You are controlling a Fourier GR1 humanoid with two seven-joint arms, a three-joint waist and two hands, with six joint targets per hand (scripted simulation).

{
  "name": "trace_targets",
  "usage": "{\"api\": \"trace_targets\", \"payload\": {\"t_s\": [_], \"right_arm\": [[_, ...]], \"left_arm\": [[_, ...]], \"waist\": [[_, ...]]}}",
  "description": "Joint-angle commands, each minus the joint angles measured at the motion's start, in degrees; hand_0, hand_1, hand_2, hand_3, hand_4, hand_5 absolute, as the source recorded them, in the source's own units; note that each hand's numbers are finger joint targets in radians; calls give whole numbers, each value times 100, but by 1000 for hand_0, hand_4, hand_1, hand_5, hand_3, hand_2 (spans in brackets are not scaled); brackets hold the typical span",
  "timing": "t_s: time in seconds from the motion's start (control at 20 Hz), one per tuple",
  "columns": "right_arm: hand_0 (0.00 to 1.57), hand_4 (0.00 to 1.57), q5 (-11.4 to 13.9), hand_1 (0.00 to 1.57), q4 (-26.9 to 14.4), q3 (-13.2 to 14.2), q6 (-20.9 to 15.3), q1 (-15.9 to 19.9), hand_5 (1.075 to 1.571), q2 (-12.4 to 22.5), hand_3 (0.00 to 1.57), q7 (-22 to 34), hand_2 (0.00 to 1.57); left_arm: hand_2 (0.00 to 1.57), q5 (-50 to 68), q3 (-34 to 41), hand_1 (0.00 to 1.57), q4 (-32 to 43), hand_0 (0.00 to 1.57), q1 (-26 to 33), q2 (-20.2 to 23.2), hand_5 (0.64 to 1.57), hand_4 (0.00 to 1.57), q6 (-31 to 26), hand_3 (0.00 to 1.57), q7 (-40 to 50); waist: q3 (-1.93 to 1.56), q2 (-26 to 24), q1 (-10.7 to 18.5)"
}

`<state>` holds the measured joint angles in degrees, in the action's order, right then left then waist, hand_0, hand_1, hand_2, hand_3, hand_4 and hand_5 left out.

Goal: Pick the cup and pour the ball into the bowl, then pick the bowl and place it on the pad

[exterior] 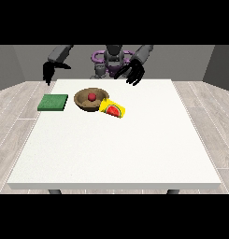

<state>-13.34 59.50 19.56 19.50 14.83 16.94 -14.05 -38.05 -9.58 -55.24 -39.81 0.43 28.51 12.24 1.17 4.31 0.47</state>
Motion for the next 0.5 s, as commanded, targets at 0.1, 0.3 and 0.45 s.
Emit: {"api": "trace_targets", "payload": {"t_s": [0.1, 0.3, 0.45], "right_arm": [[0, 201, 380, 0, 81, -177, -962, 241, 1571, -592, 0, -140, 0], [0, 309, 355, 0, 154, -175, -1438, 433, 1570, -996, 0, -226, 0], [0, 324, 486, 0, 40, -361, -1675, 527, 1569, -1122, 0, -22, 0]], "left_arm": [[0, 2541, 39, 0, -1190, 0, 824, -41, 1564, 0, -635, 0, -1487], [0, 2959, 390, 0, -1134, 0, 1185, 48, 1564, 0, -1386, 0, -2661], [0, 3144, 499, 0, -996, 0, 1561, 153, 1563, 0, -1755, 0, -2907]], "waist": [[-76, 329, 416], [-106, 761, 689], [-114, 438, 592]]}}
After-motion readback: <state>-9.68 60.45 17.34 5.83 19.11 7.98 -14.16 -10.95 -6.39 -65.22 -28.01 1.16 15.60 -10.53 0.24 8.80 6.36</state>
